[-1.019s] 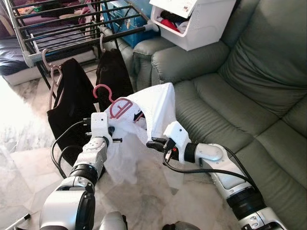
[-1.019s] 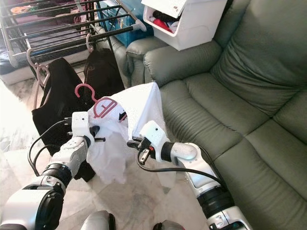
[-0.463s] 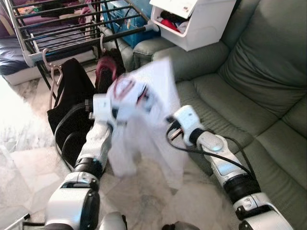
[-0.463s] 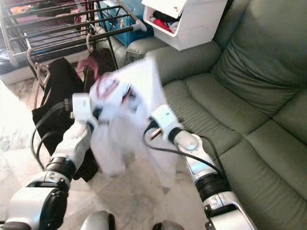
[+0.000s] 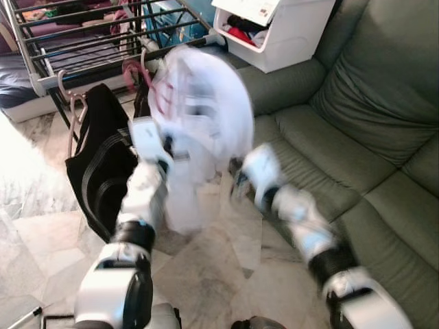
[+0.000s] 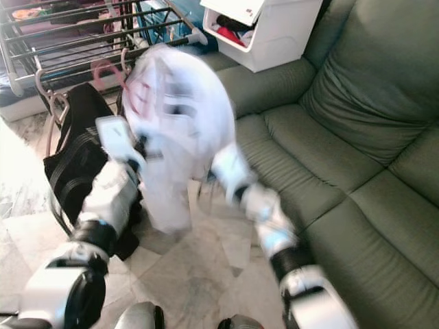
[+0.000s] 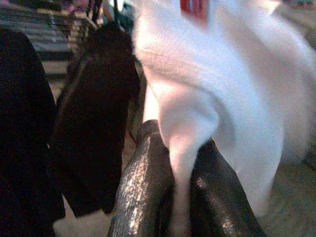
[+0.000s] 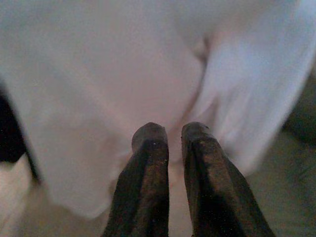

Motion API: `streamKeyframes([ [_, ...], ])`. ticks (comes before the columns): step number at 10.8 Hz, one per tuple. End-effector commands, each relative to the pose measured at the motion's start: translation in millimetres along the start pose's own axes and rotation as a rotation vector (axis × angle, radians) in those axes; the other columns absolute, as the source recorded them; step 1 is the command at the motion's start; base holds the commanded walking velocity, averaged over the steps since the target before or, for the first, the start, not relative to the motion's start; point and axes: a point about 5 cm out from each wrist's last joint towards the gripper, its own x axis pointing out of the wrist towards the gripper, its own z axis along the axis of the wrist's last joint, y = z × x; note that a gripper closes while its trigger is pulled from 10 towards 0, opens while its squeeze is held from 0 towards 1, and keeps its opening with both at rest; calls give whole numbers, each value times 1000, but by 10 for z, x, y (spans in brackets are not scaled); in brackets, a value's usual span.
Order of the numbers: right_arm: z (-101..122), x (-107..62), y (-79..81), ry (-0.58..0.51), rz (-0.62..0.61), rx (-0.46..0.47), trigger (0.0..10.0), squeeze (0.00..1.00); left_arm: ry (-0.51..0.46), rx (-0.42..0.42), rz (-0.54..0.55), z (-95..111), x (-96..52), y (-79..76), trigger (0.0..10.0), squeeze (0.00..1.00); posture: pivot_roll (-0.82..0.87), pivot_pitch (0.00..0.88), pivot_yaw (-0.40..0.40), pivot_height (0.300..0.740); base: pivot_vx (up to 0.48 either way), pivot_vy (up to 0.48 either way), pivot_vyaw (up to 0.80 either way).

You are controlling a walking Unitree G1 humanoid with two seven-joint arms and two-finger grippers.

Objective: Hang hanger

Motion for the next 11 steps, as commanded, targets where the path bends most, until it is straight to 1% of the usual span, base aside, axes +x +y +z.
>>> streamKeyframes([
  [1,25,1,-3,-7,36,-51,10000,1000,-102,-5,2,233,38,-17,0,0,-77,0,-38,740,0,0,0],
  [2,-18,-53,98,5,158,-105,10000,1000,-99,10,15,241,46,20,0,0,-77,0,-38,740,0,0,0],
  [3,-31,-118,179,-2,264,-136,10000,1000,-116,45,9,267,48,29,0,0,-77,0,-38,740,0,0,0],
  [4,-31,-165,197,-14,303,-192,10000,1000,-141,98,-14,306,50,27,0,0,-77,0,-38,740,0,0,0],
  [5,-19,-184,189,-26,306,-206,10000,1000,-165,167,-41,336,45,19,0,0,-81,0,-36,740,0,0,0],
  [6,5,-210,128,-39,278,-218,10000,1000,-195,257,-86,365,32,-4,0,0,-82,0,-36,740,0,0,0],
  [7,-6,-234,30,-22,229,-235,10000,1000,-199,258,-92,368,28,-5,0,0,-80,0,-37,740,0,0,0],
  [8,-32,-248,-193,2,68,-246,10000,1000,-212,336,-130,366,6,-24,0,0,-80,0,-37,740,0,0,0],
  [9,-10,-321,-527,-9,-180,-224,10000,1000,-212,405,-209,320,-47,-60,0,0,-82,0,-36,740,0,0,0],
  [10,9,-408,-699,-37,-316,-179,10000,1000,-203,432,-286,267,-115,-64,0,0,-80,0,-35,740,0,0,0],
  [11,1,-497,-816,-44,-404,-177,10000,675,-183,494,-350,197,-193,-22,0,0,-77,0,-31,740,0,0,0],
])
